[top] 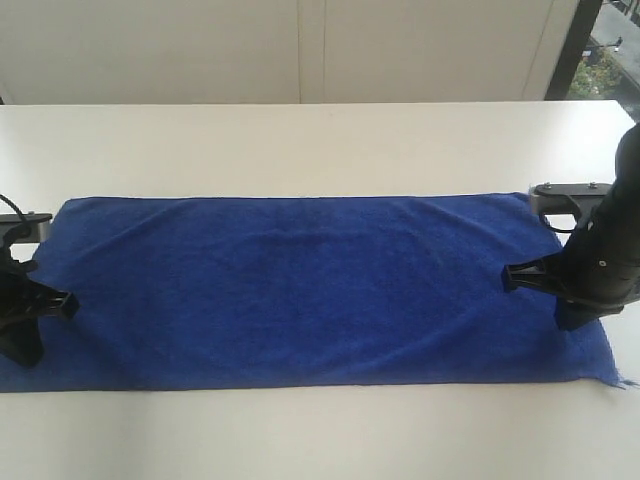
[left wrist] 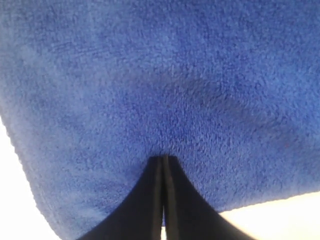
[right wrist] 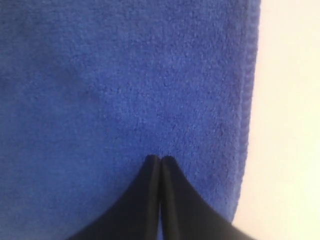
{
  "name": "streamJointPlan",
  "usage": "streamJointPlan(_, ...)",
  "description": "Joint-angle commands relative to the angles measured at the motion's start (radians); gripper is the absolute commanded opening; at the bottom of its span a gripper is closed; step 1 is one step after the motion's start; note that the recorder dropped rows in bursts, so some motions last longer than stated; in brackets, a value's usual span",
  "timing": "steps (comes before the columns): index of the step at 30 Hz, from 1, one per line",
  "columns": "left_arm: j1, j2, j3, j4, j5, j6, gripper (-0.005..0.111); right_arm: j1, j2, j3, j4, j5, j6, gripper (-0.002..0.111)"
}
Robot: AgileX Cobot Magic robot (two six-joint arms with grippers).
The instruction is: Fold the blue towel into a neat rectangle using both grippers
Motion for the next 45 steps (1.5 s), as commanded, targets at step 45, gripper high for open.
streamJointPlan(45,0.001,-0.397,-0.045,-0.038,0.068,-0.008,0.0,-0.091,-0.056,-0.138,0.02,0.024,-0.04,0.0)
